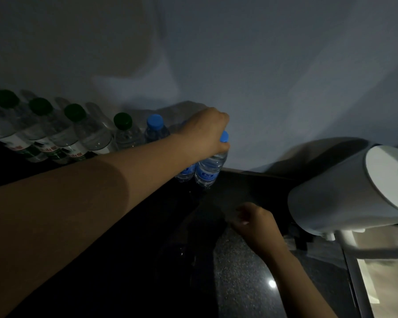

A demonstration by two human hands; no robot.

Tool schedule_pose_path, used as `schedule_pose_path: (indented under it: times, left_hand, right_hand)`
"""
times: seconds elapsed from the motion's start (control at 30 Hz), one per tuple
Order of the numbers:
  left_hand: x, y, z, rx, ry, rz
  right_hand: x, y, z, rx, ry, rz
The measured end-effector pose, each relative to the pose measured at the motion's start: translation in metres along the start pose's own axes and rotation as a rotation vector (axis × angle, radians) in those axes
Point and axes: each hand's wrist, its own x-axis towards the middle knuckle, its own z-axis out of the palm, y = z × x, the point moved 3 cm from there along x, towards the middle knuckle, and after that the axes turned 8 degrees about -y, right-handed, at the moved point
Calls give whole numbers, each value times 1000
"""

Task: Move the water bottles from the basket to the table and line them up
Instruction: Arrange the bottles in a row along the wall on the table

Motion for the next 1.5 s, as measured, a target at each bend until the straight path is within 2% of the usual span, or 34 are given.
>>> schedule_pose_path:
  times: [0.17, 0.37, 0.6, 0.77, 0.97, 1.23, 1.37, 1.5]
  left_hand:
    - [-8, 5, 0, -27, -34, -54]
    - [-43, 6, -14, -28, -18, -15]
    - [-135, 5, -20, -104, -34, -71]
    - [-217, -6, -6, -119, -75, -228]
    - [-306, -8, 7, -156, -84, -322]
    - [-389, 2, 21, -210, -38, -360]
    - [-417, 9, 34, -243, -25, -353]
    - [-430, 19, 45, -270, -5, -319]
  right_hand:
    - [-3, -5, -5, -16, -2, 3]
    - [-16, -18, -14, -50, -9, -15]
    - [-53, -50, -22, -104, -1, -105]
    - [-95, -82, -12, -142, -27, -202]
    - [-148, -110, 14, -189, -92, -290]
    - [-211, -130, 40, -209, -137, -345]
    - [-238, -130, 49, -184, -193, -307]
    - [-265, -119, 43, -200, -127, -283]
